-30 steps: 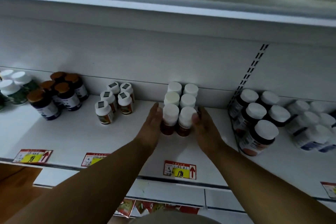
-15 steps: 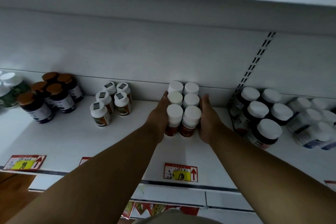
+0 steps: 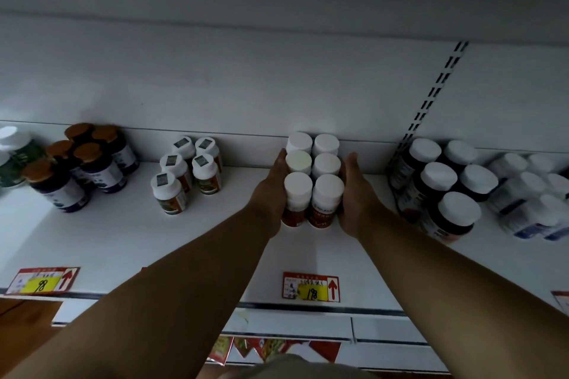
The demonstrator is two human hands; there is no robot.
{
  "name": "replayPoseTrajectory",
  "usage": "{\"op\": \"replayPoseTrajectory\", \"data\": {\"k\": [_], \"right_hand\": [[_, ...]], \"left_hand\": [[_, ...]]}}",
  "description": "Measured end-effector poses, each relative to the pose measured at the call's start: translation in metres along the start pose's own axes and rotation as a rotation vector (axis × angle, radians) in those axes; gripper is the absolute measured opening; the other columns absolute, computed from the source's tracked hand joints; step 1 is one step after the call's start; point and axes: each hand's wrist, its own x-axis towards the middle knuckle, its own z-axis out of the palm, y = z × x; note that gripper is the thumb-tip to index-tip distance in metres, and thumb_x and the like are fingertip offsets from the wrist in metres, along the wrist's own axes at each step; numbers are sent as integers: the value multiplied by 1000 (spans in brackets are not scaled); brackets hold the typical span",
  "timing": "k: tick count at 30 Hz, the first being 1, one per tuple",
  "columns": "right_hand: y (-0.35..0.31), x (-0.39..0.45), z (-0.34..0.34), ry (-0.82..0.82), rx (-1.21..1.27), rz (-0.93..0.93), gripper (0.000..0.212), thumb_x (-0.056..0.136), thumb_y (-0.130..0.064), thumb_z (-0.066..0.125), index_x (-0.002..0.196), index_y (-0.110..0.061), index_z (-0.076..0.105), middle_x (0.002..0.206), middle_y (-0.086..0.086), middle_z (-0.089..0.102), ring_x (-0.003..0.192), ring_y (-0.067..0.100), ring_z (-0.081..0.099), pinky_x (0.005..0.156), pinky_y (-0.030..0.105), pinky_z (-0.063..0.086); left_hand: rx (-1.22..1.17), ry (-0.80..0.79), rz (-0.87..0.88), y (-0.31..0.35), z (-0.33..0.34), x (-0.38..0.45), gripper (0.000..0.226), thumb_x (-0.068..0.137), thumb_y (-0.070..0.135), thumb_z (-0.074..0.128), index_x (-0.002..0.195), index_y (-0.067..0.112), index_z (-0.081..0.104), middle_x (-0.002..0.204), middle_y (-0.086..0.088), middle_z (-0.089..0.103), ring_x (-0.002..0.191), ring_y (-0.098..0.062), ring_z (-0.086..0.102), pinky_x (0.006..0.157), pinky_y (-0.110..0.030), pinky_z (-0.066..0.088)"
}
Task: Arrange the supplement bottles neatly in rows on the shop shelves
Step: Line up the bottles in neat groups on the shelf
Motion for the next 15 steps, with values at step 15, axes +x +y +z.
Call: {"op": "replayPoseTrajectory", "data": {"k": [15], "right_hand": [[41, -68, -13, 263, -228, -117, 67, 97, -64, 24, 153, -27, 27, 158, -6, 28, 144, 14, 26, 109, 29, 17]], "left_hand": [[237, -60, 256, -36, -53, -42, 46, 98, 53, 38, 143, 43, 39, 152, 10, 40, 137, -10, 38, 119, -41, 25]]}}
